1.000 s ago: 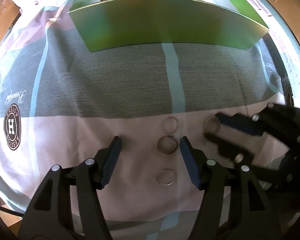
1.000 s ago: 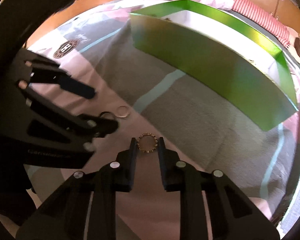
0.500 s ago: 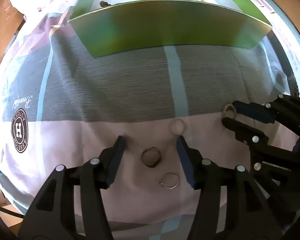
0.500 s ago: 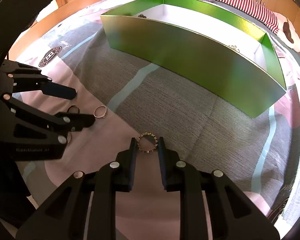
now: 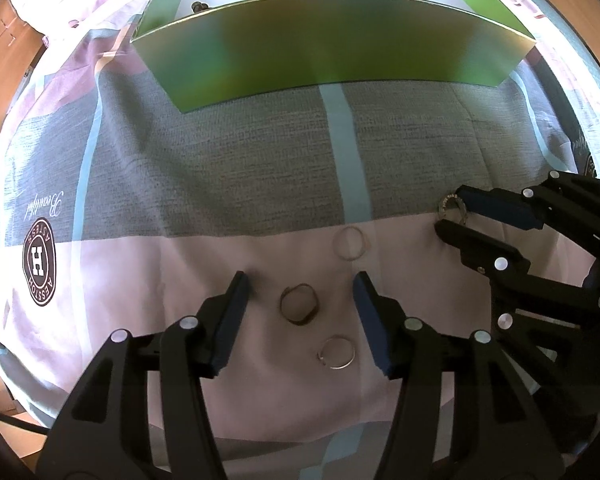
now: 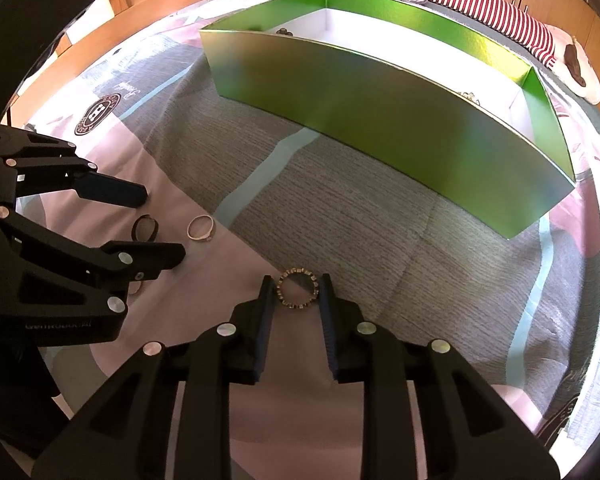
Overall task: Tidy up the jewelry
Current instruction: 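Grasp the dark ring with the left tool, then drop the beaded ring into the box with the right tool while the left drops the dark ring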
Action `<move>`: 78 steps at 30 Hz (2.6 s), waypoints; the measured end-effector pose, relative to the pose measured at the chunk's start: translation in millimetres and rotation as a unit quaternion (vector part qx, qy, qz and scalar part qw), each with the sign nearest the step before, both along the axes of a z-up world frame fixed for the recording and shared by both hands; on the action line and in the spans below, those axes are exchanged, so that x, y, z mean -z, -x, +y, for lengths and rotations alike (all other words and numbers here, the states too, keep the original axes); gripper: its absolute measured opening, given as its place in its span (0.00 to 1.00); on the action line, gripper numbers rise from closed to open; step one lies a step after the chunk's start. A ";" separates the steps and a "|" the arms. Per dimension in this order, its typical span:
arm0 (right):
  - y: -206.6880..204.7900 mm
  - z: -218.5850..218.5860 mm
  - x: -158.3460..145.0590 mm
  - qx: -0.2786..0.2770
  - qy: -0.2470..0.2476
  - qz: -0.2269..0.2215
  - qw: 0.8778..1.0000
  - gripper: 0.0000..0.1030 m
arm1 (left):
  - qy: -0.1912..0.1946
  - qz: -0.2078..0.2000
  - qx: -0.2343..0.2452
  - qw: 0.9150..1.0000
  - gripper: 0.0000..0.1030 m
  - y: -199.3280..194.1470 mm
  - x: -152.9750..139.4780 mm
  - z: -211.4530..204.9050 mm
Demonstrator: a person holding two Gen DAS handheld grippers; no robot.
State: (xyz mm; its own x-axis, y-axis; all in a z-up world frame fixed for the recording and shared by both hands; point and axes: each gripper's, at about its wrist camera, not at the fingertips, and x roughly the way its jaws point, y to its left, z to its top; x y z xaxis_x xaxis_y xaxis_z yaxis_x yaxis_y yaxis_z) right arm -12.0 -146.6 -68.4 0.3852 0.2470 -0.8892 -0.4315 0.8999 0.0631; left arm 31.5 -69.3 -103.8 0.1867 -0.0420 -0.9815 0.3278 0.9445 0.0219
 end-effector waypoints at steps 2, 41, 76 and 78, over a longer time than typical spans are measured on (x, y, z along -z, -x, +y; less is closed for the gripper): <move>1.5 0.6 -1.1 -0.003 0.005 -0.003 1.000 0.22 | 0.001 -0.001 -0.001 1.000 0.47 0.6 -0.6 0.1; -2.0 -1.6 1.3 -0.006 0.000 0.006 1.000 0.21 | 0.005 -0.008 0.009 1.000 0.37 0.6 -18.5 3.5; -70.4 -74.9 -99.2 0.106 -0.063 -0.127 0.984 0.21 | 0.043 -0.229 -0.026 0.972 0.19 -75.3 -149.8 -7.3; -80.0 -77.3 -95.9 0.114 -0.075 -0.128 0.982 0.21 | 0.082 -0.231 -0.011 0.969 0.19 -85.6 -154.8 -10.8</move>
